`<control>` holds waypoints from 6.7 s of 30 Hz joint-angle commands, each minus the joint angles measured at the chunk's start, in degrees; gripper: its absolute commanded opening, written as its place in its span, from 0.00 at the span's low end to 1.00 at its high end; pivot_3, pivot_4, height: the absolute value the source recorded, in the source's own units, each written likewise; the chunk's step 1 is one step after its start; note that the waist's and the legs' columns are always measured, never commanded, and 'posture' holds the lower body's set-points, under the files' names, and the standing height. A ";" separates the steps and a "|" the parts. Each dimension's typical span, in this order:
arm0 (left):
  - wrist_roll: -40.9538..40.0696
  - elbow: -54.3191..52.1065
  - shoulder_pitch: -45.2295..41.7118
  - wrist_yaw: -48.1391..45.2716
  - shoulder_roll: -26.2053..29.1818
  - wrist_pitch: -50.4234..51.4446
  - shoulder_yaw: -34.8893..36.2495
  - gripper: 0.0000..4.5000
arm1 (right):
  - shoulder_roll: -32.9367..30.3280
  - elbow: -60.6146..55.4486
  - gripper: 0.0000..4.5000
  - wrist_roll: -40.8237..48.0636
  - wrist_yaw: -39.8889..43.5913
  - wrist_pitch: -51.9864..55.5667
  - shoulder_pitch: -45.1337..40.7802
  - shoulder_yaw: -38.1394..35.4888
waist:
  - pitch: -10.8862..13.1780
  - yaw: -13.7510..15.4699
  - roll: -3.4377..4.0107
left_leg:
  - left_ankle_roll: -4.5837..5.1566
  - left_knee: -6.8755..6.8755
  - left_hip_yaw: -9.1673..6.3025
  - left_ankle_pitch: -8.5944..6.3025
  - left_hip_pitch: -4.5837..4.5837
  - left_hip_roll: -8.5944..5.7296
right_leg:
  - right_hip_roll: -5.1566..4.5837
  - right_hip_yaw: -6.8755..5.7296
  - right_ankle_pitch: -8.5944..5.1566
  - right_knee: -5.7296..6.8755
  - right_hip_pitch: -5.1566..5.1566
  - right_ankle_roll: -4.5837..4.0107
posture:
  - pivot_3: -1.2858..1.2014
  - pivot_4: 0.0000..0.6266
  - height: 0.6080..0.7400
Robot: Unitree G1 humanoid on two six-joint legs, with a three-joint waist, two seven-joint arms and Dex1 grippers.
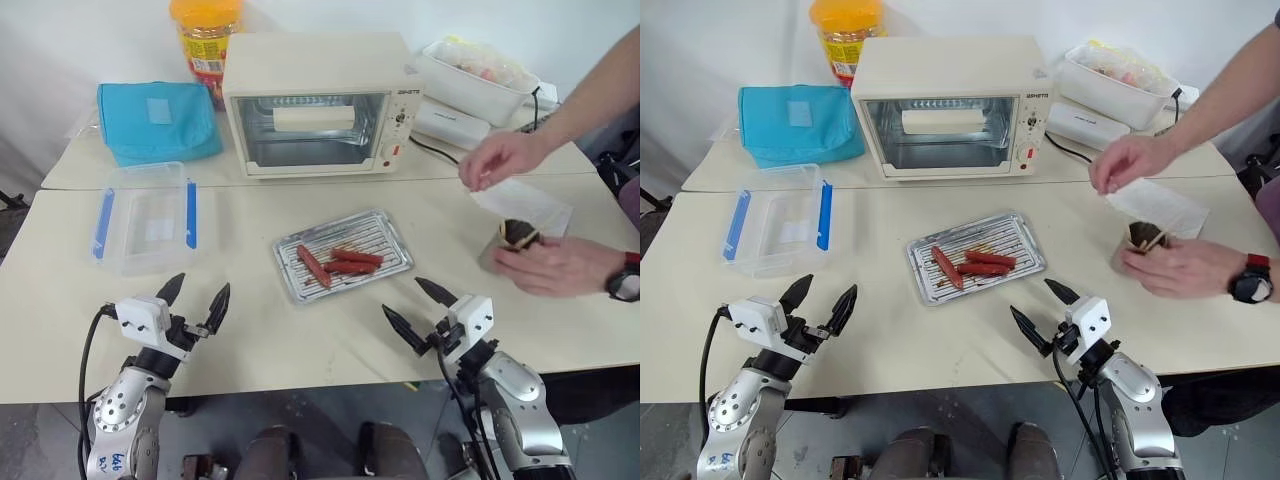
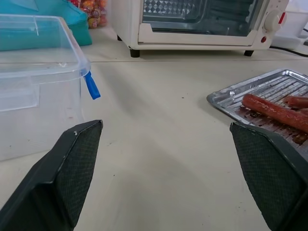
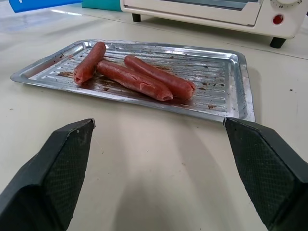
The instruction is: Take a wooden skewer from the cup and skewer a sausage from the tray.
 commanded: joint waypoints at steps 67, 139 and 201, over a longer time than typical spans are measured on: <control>-2.86 -7.11 6.47 -0.23 -1.19 -0.23 2.53 1.00 | -1.24 3.94 0.99 2.09 4.52 -1.35 -5.38 -0.17 | 0.00 0.02 0.00 | 0.00 -0.01 0.00 0.00 -0.01 0.01 | 0.00 0.01 0.00 -0.03 0.00 0.00 | 0.52 0.24 1.00; -10.12 -5.47 12.92 -26.32 16.81 8.08 8.65 1.00 | -10.04 2.13 0.99 7.20 21.09 -0.13 -3.29 -1.72 | 0.01 0.02 0.02 | -0.01 -0.03 -0.03 -0.01 -0.01 0.03 | -0.02 0.02 -0.01 -0.11 0.03 -0.02 | 0.52 0.24 1.00; -1.26 2.91 11.58 -24.86 16.04 -3.19 9.54 1.00 | -9.61 5.30 0.99 6.09 21.34 0.99 -11.30 -0.01 | 0.01 -0.06 0.01 | -0.02 -0.03 -0.05 -0.02 -0.02 0.03 | -0.02 -0.07 -0.01 -0.10 0.03 -0.02 | 0.52 0.24 1.00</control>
